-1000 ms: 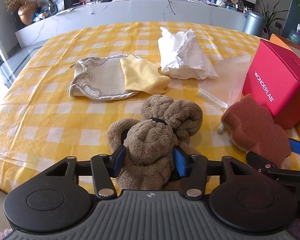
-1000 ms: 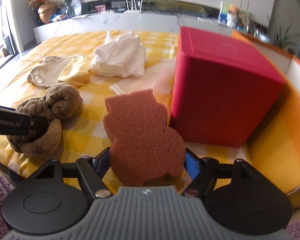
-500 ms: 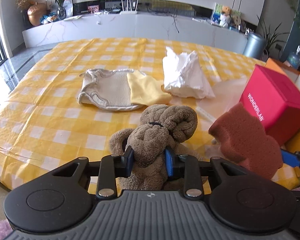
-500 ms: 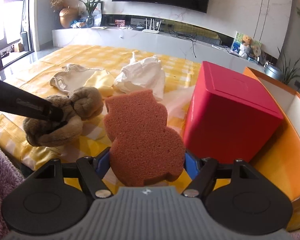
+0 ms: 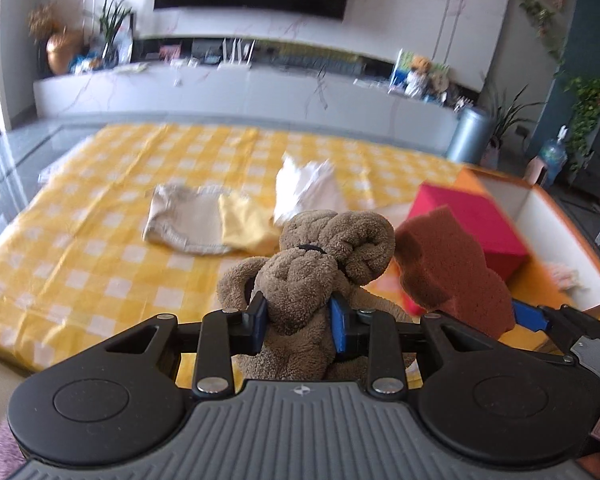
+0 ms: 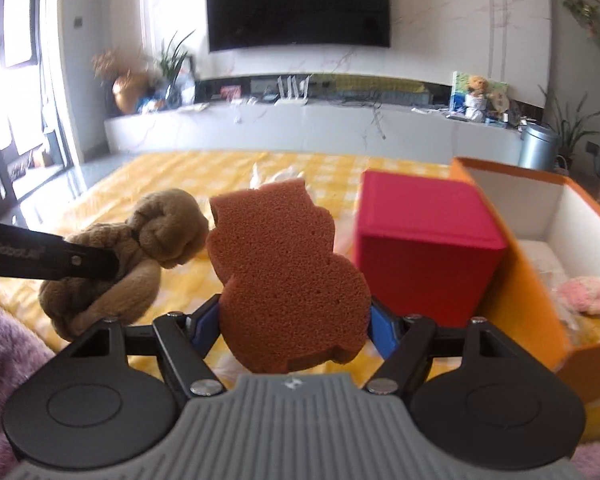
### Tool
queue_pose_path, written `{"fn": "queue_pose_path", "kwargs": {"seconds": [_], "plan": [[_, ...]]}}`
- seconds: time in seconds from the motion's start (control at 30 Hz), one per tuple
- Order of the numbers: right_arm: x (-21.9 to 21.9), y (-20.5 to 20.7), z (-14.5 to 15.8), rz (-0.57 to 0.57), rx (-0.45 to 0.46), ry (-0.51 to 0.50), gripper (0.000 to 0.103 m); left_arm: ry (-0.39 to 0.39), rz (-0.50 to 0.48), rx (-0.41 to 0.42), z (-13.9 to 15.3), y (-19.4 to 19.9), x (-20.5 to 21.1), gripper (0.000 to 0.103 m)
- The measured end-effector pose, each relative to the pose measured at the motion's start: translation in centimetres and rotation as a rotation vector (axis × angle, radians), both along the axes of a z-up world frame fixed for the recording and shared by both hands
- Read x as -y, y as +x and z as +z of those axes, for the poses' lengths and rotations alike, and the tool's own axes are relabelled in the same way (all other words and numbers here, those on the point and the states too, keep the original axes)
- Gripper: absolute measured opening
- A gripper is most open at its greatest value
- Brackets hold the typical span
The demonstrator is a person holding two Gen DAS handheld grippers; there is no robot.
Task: Organize soft objects
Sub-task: 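Lift the teddy bear and sponge and carry both toward the cardboard box, then lower the teddy bear and sponge into the box and open both tools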
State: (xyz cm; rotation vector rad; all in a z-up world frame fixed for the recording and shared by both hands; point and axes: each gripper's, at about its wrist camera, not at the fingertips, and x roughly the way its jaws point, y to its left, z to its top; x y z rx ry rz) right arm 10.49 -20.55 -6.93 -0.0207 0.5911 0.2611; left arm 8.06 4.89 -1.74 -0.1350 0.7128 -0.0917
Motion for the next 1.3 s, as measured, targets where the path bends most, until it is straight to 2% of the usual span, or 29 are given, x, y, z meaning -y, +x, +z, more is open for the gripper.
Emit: {"fn": "queue_pose_path", "kwargs": {"seconds": [0.13, 0.27, 0.43, 0.6, 0.77, 0.93, 1.13, 1.3], "plan": [[1.8, -1.3, 2.2, -0.038, 0.032, 0.05, 0.072, 0.008, -0.044, 0.056, 2.7, -1.0, 1.9, 0.036], [3.8, -2.7, 4.6, -0.062, 0.078, 0.057, 0.072, 0.026, -0.118, 0.101, 4.9, -1.1, 4.7, 0.036], [8.4, -3.1, 6.8, -0.122, 0.068, 0.038, 0.072, 0.038, -0.218, 0.104, 6.6, 0.8, 8.5, 0.036], [13.2, -1.8, 8.1, -0.19, 0.045, -0.02, 0.072, 0.13, -0.344, 0.114, 7.3, 3.0, 13.8, 0.036], [17.0, 0.8, 8.5, -0.241, 0.018, -0.119, 0.072, 0.211, -0.439, 0.116, 7.2, 5.7, 19.4, 0.036], [19.5, 4.1, 8.4, -0.231, -0.026, -0.197, 0.073, 0.274, -0.501, 0.092, 6.3, 9.1, 24.5, 0.036], [20.7, 9.5, 6.4, -0.187, -0.099, -0.313, 0.072, 0.352, -0.531, 0.049, 4.1, 13.4, 28.8, 0.036], [21.2, 14.2, 4.0, -0.165, -0.158, -0.425, 0.072, 0.38, -0.545, -0.005, 1.9, 16.8, 31.0, 0.036]]}}
